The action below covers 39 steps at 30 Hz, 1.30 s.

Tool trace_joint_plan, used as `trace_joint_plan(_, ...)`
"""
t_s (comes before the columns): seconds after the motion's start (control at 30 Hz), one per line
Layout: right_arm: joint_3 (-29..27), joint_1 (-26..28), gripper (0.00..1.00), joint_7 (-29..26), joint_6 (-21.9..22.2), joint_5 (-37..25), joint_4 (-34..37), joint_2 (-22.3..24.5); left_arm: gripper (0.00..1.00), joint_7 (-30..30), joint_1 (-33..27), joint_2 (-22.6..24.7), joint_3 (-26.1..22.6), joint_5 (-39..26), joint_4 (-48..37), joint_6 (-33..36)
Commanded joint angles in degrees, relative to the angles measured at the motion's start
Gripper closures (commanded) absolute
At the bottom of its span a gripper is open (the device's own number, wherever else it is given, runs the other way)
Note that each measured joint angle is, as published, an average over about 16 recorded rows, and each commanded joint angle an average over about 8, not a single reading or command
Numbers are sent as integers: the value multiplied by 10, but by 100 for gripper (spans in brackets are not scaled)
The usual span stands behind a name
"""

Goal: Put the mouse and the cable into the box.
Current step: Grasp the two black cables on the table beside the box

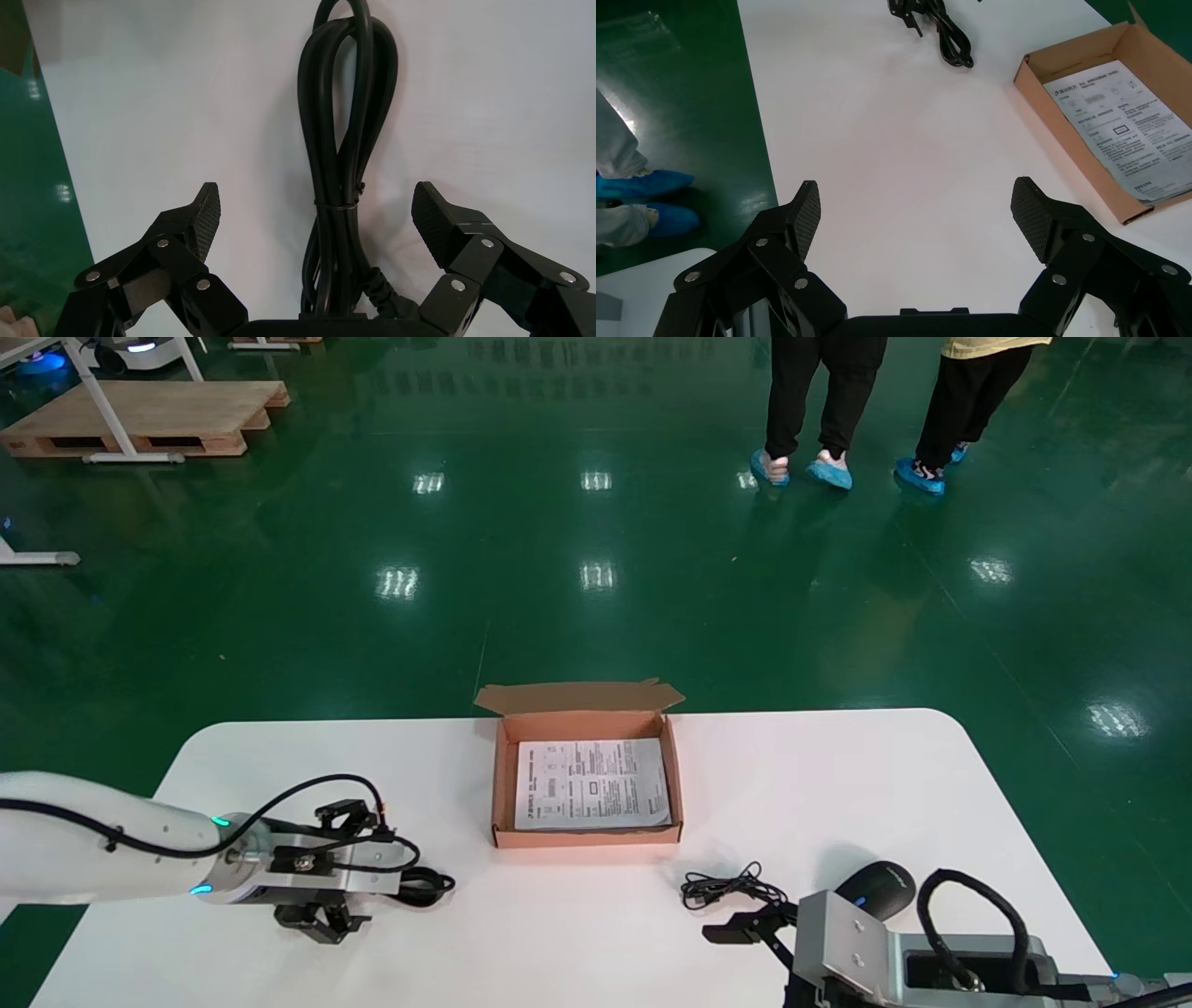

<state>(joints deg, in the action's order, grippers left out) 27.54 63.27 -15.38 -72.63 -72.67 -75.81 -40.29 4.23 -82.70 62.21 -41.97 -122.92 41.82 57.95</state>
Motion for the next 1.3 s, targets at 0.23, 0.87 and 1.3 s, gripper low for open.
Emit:
trace_joint_plan(0.23,3,4,0,-8,12,-14,2,-5,0,-4,-1,4,-5,-10,-4,2)
trace_joint_plan(0.87,90,96,0,91,161,-249,268,-184,0,-14,2,2,-7,-15,6,4)
trace_joint_plan(1.3,97,156,0,200,214,-269,462,-262,0,-15,2,2,-7,-16,8,4)
